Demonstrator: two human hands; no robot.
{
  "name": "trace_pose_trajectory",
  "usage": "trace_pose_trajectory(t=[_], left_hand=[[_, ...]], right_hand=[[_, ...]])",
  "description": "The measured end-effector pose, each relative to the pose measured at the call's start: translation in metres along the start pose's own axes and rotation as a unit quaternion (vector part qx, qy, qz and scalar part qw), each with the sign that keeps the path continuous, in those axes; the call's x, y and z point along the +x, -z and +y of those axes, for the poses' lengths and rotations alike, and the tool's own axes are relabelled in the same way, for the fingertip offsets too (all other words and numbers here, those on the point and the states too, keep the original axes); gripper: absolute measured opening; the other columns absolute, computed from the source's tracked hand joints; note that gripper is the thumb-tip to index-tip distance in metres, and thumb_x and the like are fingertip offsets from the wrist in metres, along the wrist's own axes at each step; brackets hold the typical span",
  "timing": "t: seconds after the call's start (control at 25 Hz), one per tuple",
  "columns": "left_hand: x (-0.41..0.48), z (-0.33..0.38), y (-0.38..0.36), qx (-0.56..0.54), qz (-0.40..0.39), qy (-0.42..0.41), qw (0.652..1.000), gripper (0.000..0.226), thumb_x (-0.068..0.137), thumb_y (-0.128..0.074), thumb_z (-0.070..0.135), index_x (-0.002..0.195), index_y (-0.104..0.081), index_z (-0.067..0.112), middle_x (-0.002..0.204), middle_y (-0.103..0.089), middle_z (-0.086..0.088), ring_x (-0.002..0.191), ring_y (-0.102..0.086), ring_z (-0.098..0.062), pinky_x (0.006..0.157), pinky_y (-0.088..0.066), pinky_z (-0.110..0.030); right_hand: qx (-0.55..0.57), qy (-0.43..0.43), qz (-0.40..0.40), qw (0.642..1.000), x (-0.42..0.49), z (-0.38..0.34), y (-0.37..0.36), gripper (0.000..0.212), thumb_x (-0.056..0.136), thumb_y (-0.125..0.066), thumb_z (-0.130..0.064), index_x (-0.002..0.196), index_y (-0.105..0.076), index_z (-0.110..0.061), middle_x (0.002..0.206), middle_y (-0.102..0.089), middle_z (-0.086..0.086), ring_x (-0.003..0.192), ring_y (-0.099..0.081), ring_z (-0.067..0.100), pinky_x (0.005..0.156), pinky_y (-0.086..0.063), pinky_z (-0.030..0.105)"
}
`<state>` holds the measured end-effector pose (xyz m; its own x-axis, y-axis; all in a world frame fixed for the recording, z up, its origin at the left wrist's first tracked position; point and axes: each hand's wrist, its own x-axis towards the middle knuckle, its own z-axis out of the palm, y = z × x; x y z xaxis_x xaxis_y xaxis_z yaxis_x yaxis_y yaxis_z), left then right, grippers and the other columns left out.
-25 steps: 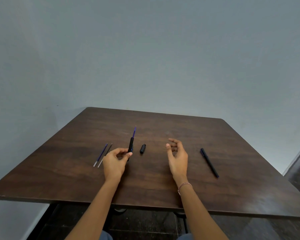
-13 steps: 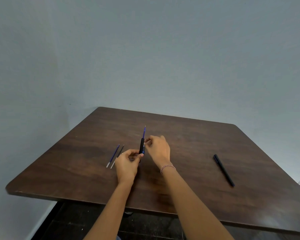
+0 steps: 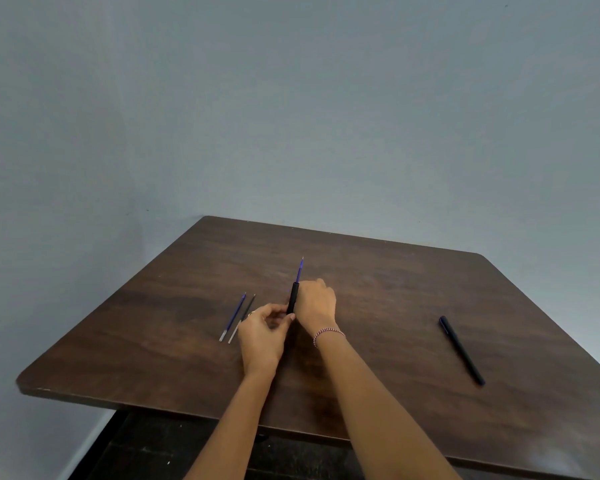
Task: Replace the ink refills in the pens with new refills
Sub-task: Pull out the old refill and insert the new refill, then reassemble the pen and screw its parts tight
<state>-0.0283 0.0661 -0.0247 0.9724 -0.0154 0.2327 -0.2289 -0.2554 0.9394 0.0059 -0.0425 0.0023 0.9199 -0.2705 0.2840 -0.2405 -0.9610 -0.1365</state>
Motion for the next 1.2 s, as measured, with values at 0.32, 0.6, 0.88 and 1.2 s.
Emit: trace_pose_trajectory(t=[0.32,0.6,0.88,1.2], left_hand=[[-0.002,-0.002,-0.003,0.007,-0.029,-0.095,0.995,0.019,0.070,-0.080,0.008,0.078,-0.070,0.021,0.072,-0.065,0.008,0.066,-0.060,0.001,0.061,-0.045,-0.004],[-0.003,-0.001,-0.006,0.048,-0.080,-0.148,0.985,0.023,0.069,-0.082,0.011,0.076,-0.069,0.029,0.073,-0.065,0.011,0.069,-0.061,0.001,0.063,-0.048,-0.009],[-0.009,0.003,-0.006,0.165,-0.128,-0.216,0.954,0.018,0.074,-0.078,0.020,0.090,-0.072,0.026,0.081,-0.060,0.017,0.075,-0.057,0.001,0.068,-0.042,-0.009],[-0.011,0.006,-0.003,0.189,-0.141,-0.227,0.945,0.018,0.078,-0.075,0.022,0.095,-0.072,0.024,0.087,-0.062,0.012,0.081,-0.059,-0.002,0.078,-0.052,-0.022]], right_hand=[[0.377,-0.136,0.140,0.906,-0.040,0.052,0.019,0.024,0.079,-0.072,-0.008,0.094,-0.062,-0.025,0.075,-0.064,-0.010,0.067,-0.059,0.003,0.072,-0.055,0.026],[0.582,-0.197,0.209,0.760,-0.089,0.106,0.014,0.036,0.082,-0.072,-0.007,0.113,-0.061,-0.022,0.084,-0.069,0.001,0.076,-0.063,0.002,0.067,-0.050,0.015],[0.711,-0.156,0.195,0.657,-0.092,0.103,0.021,0.044,0.085,-0.067,0.001,0.119,-0.062,-0.027,0.081,-0.065,0.007,0.065,-0.066,0.009,0.058,-0.054,0.020],[0.723,-0.175,0.246,0.621,-0.094,0.107,0.025,0.033,0.081,-0.073,-0.008,0.105,-0.061,-0.028,0.076,-0.071,-0.001,0.069,-0.066,0.007,0.056,-0.048,0.015]])
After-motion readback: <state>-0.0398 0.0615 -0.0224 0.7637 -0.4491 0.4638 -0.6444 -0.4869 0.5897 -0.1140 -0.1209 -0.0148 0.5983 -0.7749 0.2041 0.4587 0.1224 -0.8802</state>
